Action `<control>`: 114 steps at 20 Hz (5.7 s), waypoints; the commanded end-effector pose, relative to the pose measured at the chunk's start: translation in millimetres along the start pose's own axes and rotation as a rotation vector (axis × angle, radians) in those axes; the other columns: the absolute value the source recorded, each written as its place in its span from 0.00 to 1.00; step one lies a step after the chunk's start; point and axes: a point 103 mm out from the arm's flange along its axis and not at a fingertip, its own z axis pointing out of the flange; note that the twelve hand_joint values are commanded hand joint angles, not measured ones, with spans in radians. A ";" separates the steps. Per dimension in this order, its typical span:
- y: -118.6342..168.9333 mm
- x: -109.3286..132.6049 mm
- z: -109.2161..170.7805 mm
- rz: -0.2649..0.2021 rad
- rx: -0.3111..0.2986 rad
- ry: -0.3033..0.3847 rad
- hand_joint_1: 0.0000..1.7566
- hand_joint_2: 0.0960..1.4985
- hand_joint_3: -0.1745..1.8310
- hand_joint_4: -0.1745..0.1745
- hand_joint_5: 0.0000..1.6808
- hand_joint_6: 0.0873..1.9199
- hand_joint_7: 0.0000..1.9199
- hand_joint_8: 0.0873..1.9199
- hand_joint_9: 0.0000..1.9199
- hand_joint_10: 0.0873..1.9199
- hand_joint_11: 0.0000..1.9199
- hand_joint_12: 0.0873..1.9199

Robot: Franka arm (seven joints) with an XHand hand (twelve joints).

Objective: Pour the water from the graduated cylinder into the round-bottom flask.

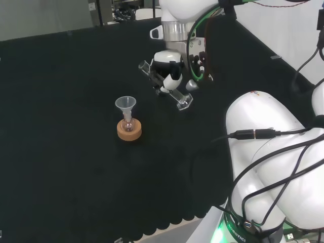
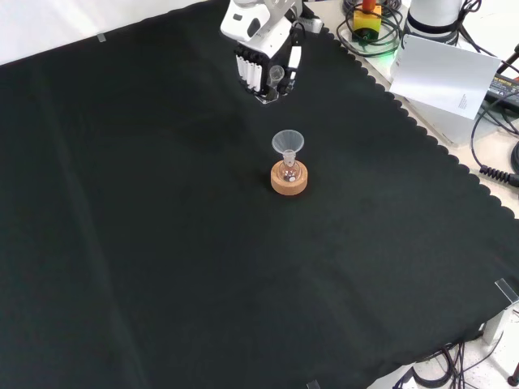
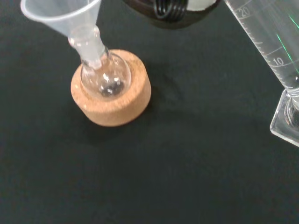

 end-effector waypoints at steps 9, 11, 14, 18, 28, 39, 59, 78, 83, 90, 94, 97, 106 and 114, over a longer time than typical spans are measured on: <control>-14.5 -2.2 14.5 0.003 0.217 -0.065 0.79 0.71 0.09 0.00 0.57 0.50 0.45 0.56 0.60 0.41 0.59 0.43; -13.6 -2.1 14.3 0.006 0.247 -0.066 0.79 0.71 0.09 0.00 0.57 0.50 0.45 0.56 0.60 0.41 0.58 0.43; -10.8 -0.4 13.4 0.006 0.328 -0.076 0.79 0.71 0.09 0.00 0.57 0.50 0.45 0.56 0.60 0.41 0.58 0.43; -7.5 2.8 12.3 0.013 0.403 -0.085 0.79 0.71 0.09 0.00 0.57 0.50 0.45 0.55 0.60 0.42 0.58 0.43; -4.9 7.3 8.5 0.043 0.497 -0.128 0.79 0.71 0.09 0.00 0.58 0.49 0.45 0.54 0.60 0.41 0.59 0.43; 1.4 14.9 12.0 0.073 0.579 -0.180 0.79 0.71 0.09 0.00 0.58 0.49 0.46 0.54 0.60 0.41 0.59 0.42; 15.7 31.7 4.0 0.103 0.691 -0.255 0.79 0.71 0.09 0.00 0.58 0.49 0.46 0.54 0.61 0.41 0.59 0.42; 23.0 39.3 -0.6 0.156 0.802 -0.283 0.79 0.71 0.09 0.00 0.58 0.49 0.46 0.54 0.60 0.41 0.59 0.42; 24.6 39.8 0.4 0.165 0.827 -0.282 0.79 0.71 0.09 0.00 0.58 0.49 0.46 0.54 0.60 0.41 0.59 0.42; 25.6 40.2 -2.0 0.177 0.832 -0.284 0.79 0.71 0.09 0.00 0.58 0.49 0.46 0.54 0.60 0.41 0.59 0.41; 28.4 42.8 -3.7 0.175 0.842 -0.285 0.79 0.71 0.09 0.00 0.58 0.49 0.46 0.54 0.60 0.41 0.59 0.41; 29.9 44.8 -5.1 0.177 0.844 -0.286 0.79 0.71 0.09 0.00 0.58 0.49 0.46 0.54 0.60 0.41 0.59 0.41; 31.2 46.2 -8.6 0.188 0.857 -0.292 0.79 0.71 0.09 0.00 0.58 0.49 0.46 0.54 0.60 0.41 0.59 0.41; 32.8 45.0 -8.3 0.192 0.876 -0.301 0.79 0.71 0.09 0.00 0.58 0.49 0.46 0.54 0.60 0.41 0.59 0.41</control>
